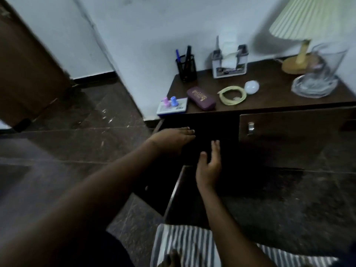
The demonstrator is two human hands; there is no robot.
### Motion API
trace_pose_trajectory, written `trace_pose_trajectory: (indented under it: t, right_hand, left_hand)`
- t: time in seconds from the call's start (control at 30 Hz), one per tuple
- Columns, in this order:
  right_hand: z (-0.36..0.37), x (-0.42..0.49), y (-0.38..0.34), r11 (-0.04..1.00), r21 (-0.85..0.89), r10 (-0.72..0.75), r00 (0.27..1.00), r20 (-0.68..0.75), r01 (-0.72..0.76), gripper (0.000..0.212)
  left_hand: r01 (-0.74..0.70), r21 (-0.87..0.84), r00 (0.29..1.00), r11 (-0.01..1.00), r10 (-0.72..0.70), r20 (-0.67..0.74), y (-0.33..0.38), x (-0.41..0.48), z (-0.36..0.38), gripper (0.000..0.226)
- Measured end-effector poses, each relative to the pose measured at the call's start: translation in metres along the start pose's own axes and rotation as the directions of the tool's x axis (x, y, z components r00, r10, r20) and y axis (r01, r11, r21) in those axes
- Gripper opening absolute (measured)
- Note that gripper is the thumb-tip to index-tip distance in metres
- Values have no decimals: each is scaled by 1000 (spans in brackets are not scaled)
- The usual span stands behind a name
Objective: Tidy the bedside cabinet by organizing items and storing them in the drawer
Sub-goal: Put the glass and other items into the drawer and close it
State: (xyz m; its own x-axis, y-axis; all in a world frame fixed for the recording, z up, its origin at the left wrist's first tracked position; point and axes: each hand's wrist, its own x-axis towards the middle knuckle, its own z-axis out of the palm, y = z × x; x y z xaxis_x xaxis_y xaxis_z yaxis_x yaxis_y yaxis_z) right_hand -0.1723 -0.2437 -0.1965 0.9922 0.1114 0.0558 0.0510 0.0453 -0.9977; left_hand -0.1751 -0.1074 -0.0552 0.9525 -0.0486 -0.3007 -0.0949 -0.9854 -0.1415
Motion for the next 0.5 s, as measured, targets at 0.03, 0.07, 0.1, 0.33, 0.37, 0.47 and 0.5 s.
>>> trace_pose_trajectory:
  t: [0.03, 0.07, 0.1, 0.33, 0.37, 0.47, 0.5]
  right_hand:
    - [-18, 26, 3, 1000, -23, 13, 993, -114, -16, 52]
    - [-40, 54, 2, 997, -70, 18, 980, -198, -33, 53]
    - [-56, 75, 1, 994, -95, 33, 965, -259, -60, 55]
    - [-91, 141, 4, 994, -92, 31, 975, -218, -52, 46]
    - [-92, 141, 7, 996, -82, 22, 980, -199, -39, 41]
    - [-97, 130, 13, 998, -57, 21, 987, -157, -30, 35]
    - [-99, 122, 15, 998, -68, 2, 985, -173, -14, 34]
  left_hand:
    - [56, -145, 994, 988, -68, -84, 19, 17, 2, 64]
    - [112, -341, 976, 933, -167, -136, 46, 39, 3, 65]
    - [149, -532, 951, 834, -268, -153, 64, 62, 8, 64]
    - [-111, -925, 856, -363, -508, 97, 152, 158, 21, 38]
    - [-157, -885, 857, -438, -505, 98, 151, 163, 24, 35]
    - [-190, -904, 830, -382, -554, 60, 144, 160, 35, 19]
    - [-180, -940, 811, -289, -584, 25, 142, 158, 40, 14]
